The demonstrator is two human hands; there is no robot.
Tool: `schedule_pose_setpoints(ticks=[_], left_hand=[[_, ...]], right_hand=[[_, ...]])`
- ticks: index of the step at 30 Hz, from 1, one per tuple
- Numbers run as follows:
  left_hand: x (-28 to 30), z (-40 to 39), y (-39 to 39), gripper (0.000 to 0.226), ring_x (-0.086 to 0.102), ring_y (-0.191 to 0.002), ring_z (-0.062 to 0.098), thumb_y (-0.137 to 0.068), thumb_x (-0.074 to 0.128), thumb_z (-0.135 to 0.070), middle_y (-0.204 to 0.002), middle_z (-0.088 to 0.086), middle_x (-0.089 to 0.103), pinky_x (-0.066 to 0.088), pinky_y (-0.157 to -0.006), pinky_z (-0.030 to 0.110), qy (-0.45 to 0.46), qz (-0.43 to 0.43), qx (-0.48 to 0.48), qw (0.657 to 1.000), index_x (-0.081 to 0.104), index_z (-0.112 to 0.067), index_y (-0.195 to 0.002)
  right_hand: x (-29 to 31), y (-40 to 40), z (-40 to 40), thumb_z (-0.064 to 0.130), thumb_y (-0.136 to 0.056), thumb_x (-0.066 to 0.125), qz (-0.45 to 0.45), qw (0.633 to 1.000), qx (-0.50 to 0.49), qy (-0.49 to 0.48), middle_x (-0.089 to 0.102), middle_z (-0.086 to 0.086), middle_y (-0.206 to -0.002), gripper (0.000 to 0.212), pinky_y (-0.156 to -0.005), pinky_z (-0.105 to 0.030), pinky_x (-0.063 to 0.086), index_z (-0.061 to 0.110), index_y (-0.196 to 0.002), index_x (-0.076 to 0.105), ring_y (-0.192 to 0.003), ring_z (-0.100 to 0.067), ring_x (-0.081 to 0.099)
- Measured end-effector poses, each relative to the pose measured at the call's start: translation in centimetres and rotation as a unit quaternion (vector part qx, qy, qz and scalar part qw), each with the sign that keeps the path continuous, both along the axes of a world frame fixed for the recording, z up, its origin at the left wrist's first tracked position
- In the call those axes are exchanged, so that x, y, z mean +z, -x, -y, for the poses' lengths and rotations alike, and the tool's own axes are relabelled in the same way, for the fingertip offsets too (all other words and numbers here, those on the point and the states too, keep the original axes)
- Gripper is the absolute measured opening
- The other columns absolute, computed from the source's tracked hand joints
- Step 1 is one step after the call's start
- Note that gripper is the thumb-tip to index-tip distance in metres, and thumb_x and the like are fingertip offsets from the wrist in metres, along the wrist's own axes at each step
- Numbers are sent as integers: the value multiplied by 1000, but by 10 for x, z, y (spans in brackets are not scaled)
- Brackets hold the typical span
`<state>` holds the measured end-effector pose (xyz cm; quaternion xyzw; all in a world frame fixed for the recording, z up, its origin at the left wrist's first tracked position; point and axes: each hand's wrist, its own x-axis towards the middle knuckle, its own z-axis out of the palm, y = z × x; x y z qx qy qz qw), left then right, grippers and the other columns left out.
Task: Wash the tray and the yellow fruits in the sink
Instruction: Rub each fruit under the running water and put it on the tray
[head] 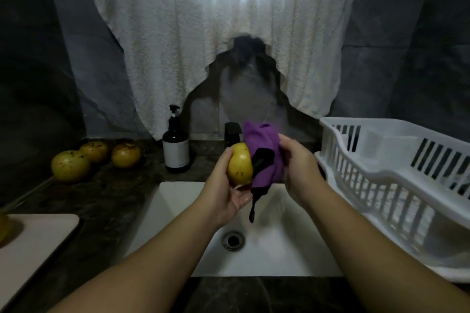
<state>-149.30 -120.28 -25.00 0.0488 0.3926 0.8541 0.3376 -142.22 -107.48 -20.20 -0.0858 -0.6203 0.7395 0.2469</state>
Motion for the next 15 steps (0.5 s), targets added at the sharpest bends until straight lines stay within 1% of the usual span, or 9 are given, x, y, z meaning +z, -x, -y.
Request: schedule_pose_setpoints(ticks=[2, 4, 6, 8, 9, 10, 13, 14, 15], left_hand=[[-11, 1, 6, 82, 75, -105, 35, -70, 73, -62, -115, 19, 76, 59, -96, 54, -7, 13, -1, 1000, 63, -10, -131], [-21, 2, 13, 82, 73, -111, 37, -75, 70, -66, -121, 20, 74, 53, -105, 56, -10, 17, -7, 1000, 62, -10, -134], [-28, 4, 17, 82, 72, -114, 38, -81, 67, -70, -125, 20, 72, 54, -103, 54, -12, 16, -18, 1000, 61, -11, -138], [-32, 6, 20, 85, 72, -112, 38, -78, 68, -71, -125, 21, 72, 60, -94, 52, -12, 19, -24, 999, 61, -11, -138], [-33, 7, 21, 85, 73, -110, 38, -76, 70, -71, -124, 21, 73, 62, -89, 51, -10, 18, -22, 1000, 62, -11, -137], [-33, 8, 23, 85, 73, -110, 38, -77, 70, -71, -123, 21, 73, 62, -89, 50, -6, 15, -19, 1000, 63, -10, -136], [-31, 9, 21, 78, 72, -114, 35, -87, 59, -75, -126, 19, 72, 58, -99, 47, 3, -5, -31, 999, 70, -13, -133], [-29, 8, 19, 74, 72, -115, 33, -90, 55, -75, -126, 17, 73, 59, -97, 45, 10, -18, -32, 999, 72, -16, -130], [-28, 6, 16, 70, 73, -113, 30, -91, 55, -74, -126, 14, 74, 61, -91, 42, 23, -30, -29, 999, 74, -18, -128]], right_hand=[[-14, 1, 0, 14, -97, 45, -26, 998, 16, -56, 77, -7, -108, 36, -76, -36, 60, 20, -121, 71, -99, -24, 73], [-23, 2, 0, 3, -93, 45, -28, 991, 34, -123, 77, 1, -106, 44, -74, -28, 59, 28, -117, 71, -96, -15, 73], [-34, 4, -1, -10, -92, 44, -16, 981, 40, -190, 77, 12, -104, 57, -72, -18, 56, 36, -115, 70, -95, -6, 72], [-47, 5, -3, -16, -91, 43, -11, 975, 43, -217, 74, 21, -107, 67, -76, -14, 54, 41, -118, 66, -99, 0, 70], [-51, 6, -3, -16, -92, 44, -17, 975, 47, -218, 74, 24, -108, 67, -77, -13, 54, 43, -119, 64, -102, 2, 69], [-54, 7, -3, -12, -94, 46, -26, 974, 50, -218, 73, 25, -109, 64, -78, -13, 54, 45, -120, 62, -103, 3, 68], [-56, 12, -2, 10, -97, 63, -46, 965, 12, -256, 72, 24, -111, 45, -81, -11, 51, 49, -119, 64, -105, 6, 66], [-57, 15, 0, 20, -96, 67, -40, 955, -17, -295, 69, 24, -114, 39, -85, -9, 48, 47, -123, 65, -108, 6, 62], [-58, 19, 3, 30, -95, 68, -28, 938, -44, -344, 60, 25, -119, 37, -91, -8, 41, 44, -129, 63, -114, 5, 57]])
